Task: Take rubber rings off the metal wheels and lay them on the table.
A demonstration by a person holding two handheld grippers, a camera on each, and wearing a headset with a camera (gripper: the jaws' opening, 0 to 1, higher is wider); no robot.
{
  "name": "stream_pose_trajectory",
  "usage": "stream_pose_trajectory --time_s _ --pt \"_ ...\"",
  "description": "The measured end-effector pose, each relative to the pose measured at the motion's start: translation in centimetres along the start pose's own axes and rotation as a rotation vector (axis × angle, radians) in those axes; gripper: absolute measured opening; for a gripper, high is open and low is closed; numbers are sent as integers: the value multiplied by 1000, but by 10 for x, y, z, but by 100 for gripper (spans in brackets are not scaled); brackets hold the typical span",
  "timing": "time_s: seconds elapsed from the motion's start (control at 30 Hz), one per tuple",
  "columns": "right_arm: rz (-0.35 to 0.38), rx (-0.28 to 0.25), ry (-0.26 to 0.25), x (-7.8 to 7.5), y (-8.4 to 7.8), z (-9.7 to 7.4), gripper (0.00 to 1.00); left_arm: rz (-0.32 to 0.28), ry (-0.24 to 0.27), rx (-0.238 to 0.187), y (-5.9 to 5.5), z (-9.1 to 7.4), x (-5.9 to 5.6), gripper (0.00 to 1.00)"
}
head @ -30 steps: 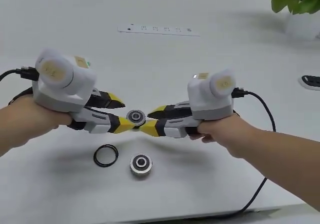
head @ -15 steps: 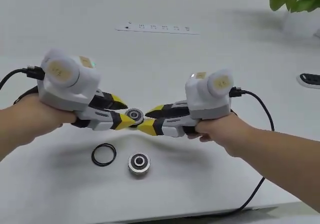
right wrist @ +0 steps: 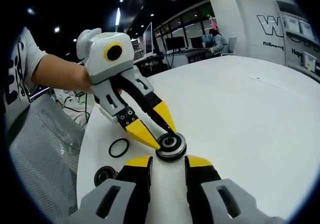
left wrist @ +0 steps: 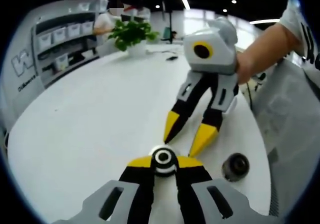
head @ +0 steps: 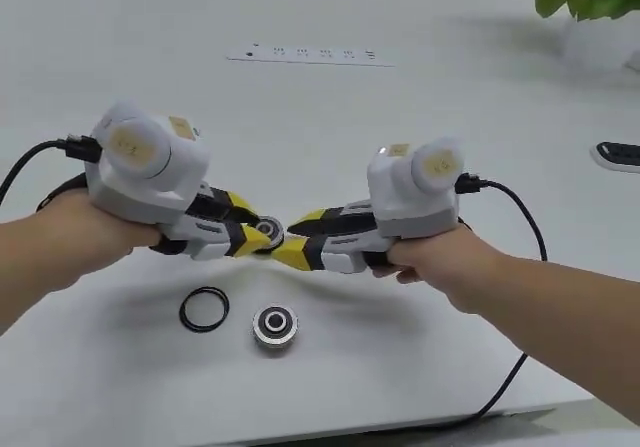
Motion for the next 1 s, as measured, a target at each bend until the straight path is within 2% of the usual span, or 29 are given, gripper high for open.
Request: stream_pose_trajectory --time_s 0.3,0.67,1.0 --pt "10 -5 -8 -1 0 2 22 18 14 5 2 0 0 14" --pt "4 1 -15 -3 1 9 20 5 24 6 2 0 0 14" --pt "-1 10 -18 -3 -1 7 16 -6 33 0 1 1 -1 14"
Point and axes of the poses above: the centre of the closed fingertips' face, and the gripper's own axes: z roughly forward along the fingers, x roughly to its left, y roughly out of its top, the point moved 10 cm from there along -z, roughly backward along the fingers, and after that the axes turned 7 degrees about x, right-handed, at the moved point
